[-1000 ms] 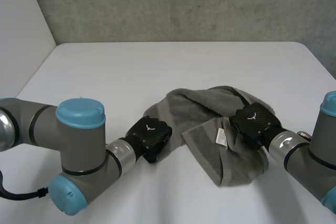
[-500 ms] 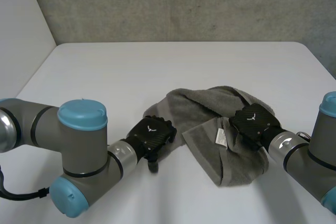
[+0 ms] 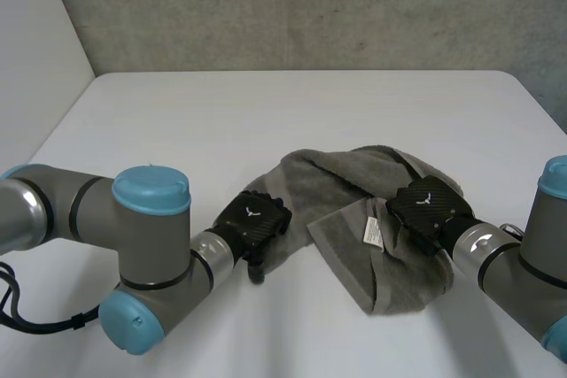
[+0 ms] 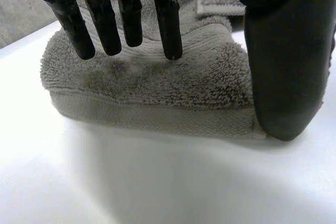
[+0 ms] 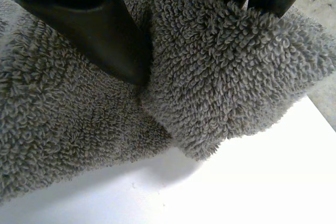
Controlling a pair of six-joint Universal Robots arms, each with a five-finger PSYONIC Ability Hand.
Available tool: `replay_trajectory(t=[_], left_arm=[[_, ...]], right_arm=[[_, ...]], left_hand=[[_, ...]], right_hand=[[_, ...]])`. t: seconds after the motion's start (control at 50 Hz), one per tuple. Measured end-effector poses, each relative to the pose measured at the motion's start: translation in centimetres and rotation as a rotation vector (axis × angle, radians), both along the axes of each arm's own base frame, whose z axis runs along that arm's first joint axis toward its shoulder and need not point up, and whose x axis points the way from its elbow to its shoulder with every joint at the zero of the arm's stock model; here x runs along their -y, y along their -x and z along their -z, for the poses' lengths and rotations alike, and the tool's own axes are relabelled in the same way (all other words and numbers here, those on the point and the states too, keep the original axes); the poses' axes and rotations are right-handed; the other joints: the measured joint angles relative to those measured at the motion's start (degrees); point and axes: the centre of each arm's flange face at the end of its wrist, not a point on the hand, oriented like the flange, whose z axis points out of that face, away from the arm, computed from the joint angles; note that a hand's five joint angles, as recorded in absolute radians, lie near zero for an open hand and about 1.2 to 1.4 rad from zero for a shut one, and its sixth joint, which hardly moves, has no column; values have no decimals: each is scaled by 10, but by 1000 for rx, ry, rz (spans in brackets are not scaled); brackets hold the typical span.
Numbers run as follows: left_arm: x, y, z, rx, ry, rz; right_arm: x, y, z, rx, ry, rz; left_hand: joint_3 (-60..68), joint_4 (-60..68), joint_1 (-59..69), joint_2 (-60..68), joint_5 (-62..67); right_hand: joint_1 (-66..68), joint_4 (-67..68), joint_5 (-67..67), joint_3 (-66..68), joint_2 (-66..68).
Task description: Fold the towel.
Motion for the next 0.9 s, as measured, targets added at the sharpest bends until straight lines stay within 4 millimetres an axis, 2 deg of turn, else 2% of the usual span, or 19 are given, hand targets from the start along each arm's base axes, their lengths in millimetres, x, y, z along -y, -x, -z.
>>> replay_trajectory(t=[0.18,0.36,0.9], left_arm=[[4,3,3,3,3,-5],[7,4,2,-1,12,-9],[10,5,0,-4,27,-20]], right_arm=[[0,0,0,0,2,-1],[0,0,0,0,3,-1],[0,0,1,-2,1,-2]], left_hand=[[6,4,5,4,8],[96,95,95,93,64],[97,97,101,95,110]], right_hand=[[0,0,0,0,0],[0,0,0,0,0],[0,0,0,0,0]])
